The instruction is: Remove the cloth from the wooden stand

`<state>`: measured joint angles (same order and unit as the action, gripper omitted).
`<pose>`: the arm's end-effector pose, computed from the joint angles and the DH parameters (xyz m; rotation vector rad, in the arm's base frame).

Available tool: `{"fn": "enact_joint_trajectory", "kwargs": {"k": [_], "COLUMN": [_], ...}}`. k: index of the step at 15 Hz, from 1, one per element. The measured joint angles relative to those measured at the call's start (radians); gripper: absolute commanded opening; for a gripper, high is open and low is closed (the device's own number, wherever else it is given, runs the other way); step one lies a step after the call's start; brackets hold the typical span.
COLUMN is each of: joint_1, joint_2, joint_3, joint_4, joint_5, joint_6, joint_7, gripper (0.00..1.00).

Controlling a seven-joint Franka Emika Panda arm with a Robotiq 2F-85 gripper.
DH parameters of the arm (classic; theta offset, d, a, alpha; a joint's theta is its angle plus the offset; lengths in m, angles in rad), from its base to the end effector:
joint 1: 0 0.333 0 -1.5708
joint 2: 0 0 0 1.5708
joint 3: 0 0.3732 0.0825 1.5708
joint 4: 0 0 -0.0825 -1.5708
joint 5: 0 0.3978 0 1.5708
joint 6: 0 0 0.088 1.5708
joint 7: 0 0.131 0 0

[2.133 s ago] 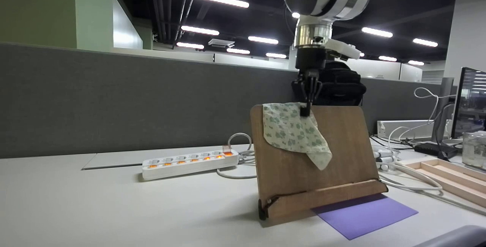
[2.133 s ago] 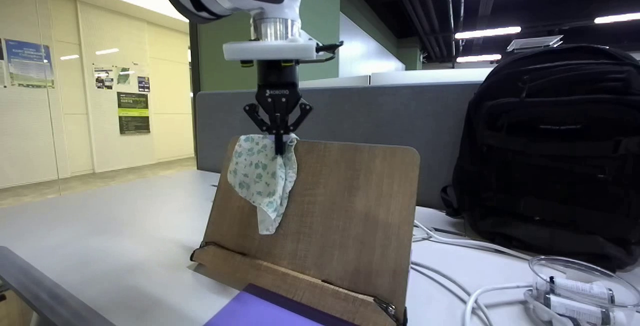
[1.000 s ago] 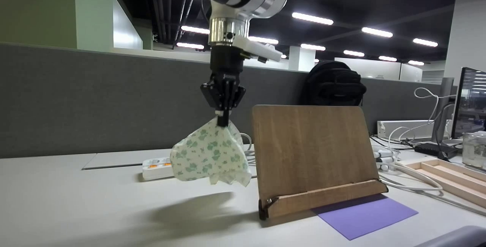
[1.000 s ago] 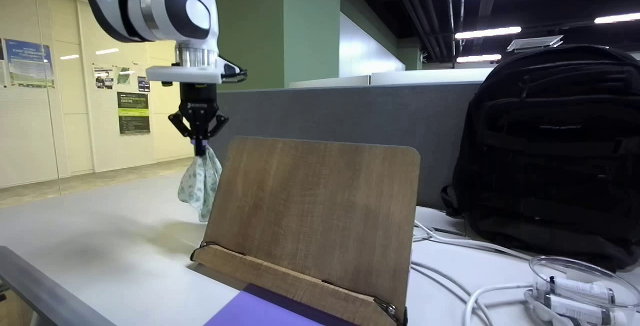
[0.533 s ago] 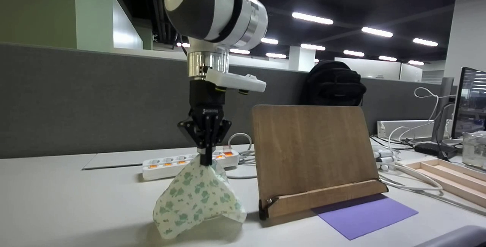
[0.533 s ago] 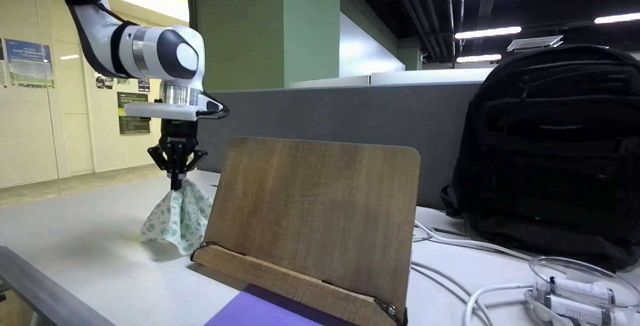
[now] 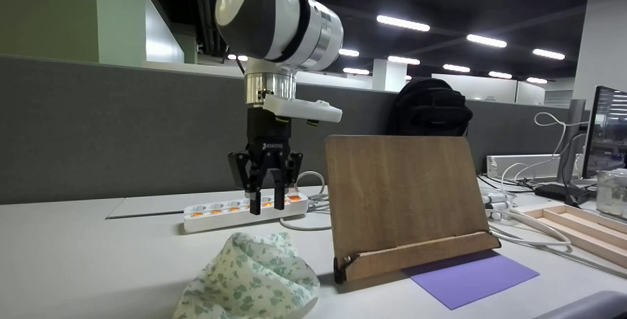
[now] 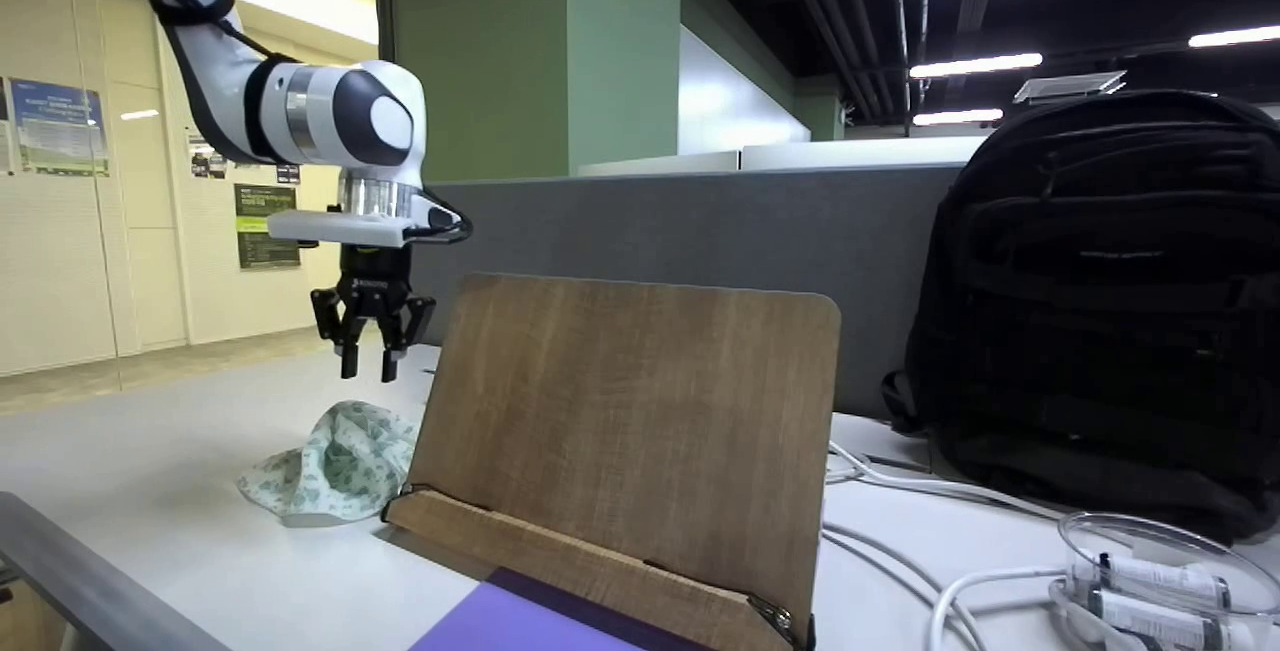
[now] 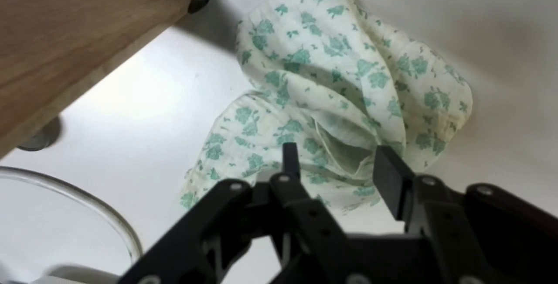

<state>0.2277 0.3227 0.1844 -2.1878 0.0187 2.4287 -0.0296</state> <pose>0.5273 0.2301 0.2536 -3.0165 -0.6429 0.1369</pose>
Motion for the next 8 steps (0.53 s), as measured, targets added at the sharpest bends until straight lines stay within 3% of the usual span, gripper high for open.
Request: {"fn": "enact_joint_trajectory", "kwargs": {"k": [3,8], "joint_1": [-0.001,-0.007], "joint_2": [-0.018,-0.088], "joint_3": [-0.015,-0.032], "joint_4": [0.001,-0.009], "joint_5": [-0.009,-0.037], "joint_6": [0.001,0.001], "joint_7": [0.011,0.012], "gripper": [0.98,1.0]}}
